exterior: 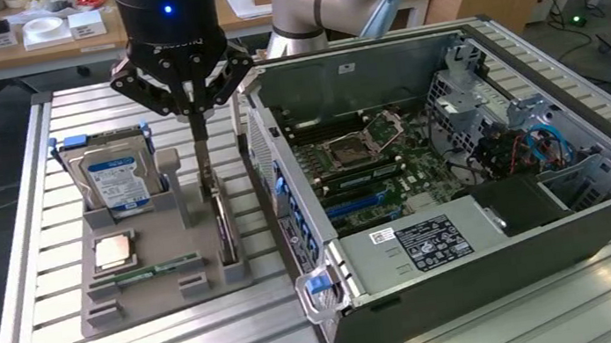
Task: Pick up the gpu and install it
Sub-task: 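Pick up the gpu and move the gpu toward the slot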
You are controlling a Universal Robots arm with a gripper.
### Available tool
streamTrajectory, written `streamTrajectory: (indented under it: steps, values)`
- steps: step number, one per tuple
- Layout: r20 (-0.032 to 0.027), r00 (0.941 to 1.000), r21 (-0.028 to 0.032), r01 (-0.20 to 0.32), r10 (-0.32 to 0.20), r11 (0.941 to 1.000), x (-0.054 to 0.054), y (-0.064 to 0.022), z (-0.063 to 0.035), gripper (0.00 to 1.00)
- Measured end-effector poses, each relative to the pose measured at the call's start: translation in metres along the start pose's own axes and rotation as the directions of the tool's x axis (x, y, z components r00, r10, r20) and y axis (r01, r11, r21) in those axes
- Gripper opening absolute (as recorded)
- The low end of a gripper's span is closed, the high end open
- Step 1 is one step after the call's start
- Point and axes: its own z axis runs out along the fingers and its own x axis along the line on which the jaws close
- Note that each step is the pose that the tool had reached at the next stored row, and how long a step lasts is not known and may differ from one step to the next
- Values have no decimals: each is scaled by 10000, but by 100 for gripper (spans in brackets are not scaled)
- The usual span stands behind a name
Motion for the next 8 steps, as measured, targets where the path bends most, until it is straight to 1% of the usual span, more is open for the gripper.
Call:
streamTrajectory:
  steps: [2,4,5,7,8]
  values:
    - [0,10000,0,0,0,10000,0,0,0,11]
    - [0,10000,0,0,0,10000,0,0,0,23]
    - [0,10000,0,0,0,10000,0,0,0,23]
    - [0,10000,0,0,0,10000,0,0,0,35]
    - [0,10000,0,0,0,10000,0,0,0,35]
